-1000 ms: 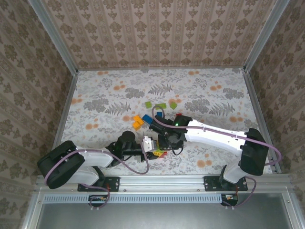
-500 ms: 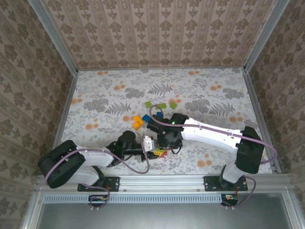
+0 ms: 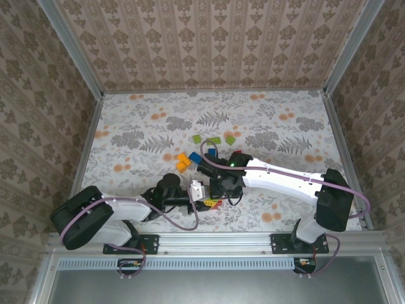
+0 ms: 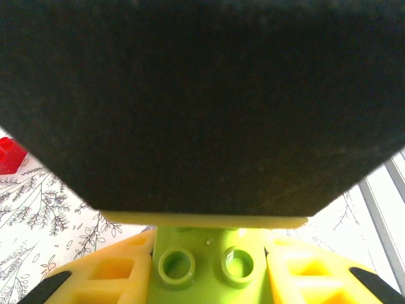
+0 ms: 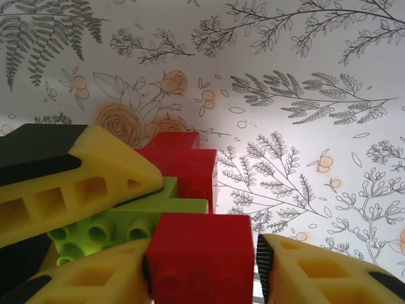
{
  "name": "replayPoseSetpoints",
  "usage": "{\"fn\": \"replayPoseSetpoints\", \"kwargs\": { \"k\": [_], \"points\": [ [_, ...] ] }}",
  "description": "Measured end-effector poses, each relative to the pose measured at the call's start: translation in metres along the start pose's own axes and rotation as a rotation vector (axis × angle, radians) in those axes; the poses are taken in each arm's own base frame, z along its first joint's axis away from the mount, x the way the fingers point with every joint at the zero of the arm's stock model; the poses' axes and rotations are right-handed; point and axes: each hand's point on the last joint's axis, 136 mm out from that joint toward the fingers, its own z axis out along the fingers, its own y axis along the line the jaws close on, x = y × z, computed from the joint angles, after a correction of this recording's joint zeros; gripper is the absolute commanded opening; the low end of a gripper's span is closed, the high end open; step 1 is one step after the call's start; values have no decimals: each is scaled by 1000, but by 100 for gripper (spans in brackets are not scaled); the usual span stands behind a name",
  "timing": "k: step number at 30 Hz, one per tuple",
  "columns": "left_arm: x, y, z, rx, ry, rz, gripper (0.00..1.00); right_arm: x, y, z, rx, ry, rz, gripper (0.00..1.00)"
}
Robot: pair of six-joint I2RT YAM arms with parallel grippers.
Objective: Assemble a carrot with lego
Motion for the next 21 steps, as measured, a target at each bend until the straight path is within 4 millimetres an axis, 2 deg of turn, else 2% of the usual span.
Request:
{"fn": "replayPoseSetpoints", "kwargs": {
  "k": [3,7,12,21],
  "points": [
    [0,0,0,0,0,0,21,0,-3,-1,7,0,2,58],
    [-1,1,1,1,1,-1,22,0,-6,-2,15,-3,4,60],
    [-2,1,3,-1,1,4,31,-3,1,-5,-20,-17,-3,64],
    [-1,5,3,-19,5,20,45,-4,-3,-15,-37,-34,2,66]
  ]
}}
